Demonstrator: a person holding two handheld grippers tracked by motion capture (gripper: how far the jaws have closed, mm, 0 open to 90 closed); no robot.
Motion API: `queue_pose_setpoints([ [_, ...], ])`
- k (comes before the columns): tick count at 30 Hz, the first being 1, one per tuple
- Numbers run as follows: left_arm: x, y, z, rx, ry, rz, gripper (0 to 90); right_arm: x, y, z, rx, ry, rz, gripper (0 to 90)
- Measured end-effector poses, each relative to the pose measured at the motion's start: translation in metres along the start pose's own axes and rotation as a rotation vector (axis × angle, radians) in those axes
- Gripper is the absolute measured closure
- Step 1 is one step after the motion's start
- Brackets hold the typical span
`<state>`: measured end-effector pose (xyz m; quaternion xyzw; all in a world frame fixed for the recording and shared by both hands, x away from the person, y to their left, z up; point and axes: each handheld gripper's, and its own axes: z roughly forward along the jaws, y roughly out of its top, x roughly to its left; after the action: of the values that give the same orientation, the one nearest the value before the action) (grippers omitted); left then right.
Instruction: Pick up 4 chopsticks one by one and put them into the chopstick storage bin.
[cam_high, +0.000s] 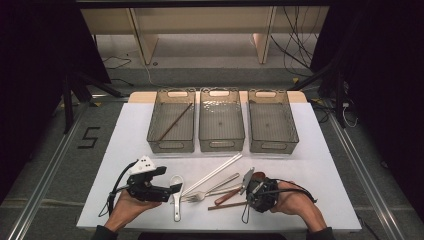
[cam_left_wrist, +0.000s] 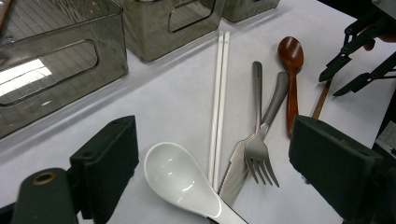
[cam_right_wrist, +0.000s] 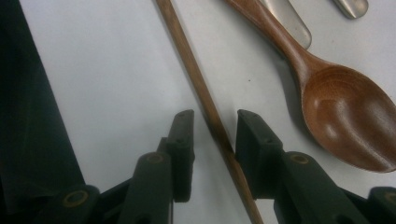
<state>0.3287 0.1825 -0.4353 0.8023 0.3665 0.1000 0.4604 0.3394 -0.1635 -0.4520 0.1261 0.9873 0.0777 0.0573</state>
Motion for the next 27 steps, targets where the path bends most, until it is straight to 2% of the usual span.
queue_pose_setpoints([
  [2,0.0,0.0,0.0,0.0,0.0,0.001,15.5,0.0,0.0,0.002,0.013,0.001,0.005,69.0],
  [4,0.0,0.0,0.0,0.0,0.001,-0.002,15.5,0.0,0.001,0.003,0.021,0.0,-0.016,71.1],
  [10,-0.001,-0.001,0.0,0.001,-0.003,-0.001,15.5,0.005,0.004,0.003,0.043,0.002,-0.038,78.1],
  [16,-0.002,-0.002,0.002,0.011,-0.01,0.002,15.6,0.012,0.004,0.002,0.054,0.014,-0.12,84.5],
  [20,-0.002,-0.002,0.001,0.01,-0.01,0.005,15.6,0.013,0.004,0.001,0.063,0.021,-0.167,85.1],
  [23,-0.002,-0.002,0.002,0.012,-0.01,0.004,15.7,0.015,0.003,0.001,0.054,0.034,-0.176,85.4],
  [27,-0.001,-0.002,0.002,0.016,-0.011,0.007,15.7,0.018,0.004,-0.002,0.047,0.026,-0.202,85.5],
])
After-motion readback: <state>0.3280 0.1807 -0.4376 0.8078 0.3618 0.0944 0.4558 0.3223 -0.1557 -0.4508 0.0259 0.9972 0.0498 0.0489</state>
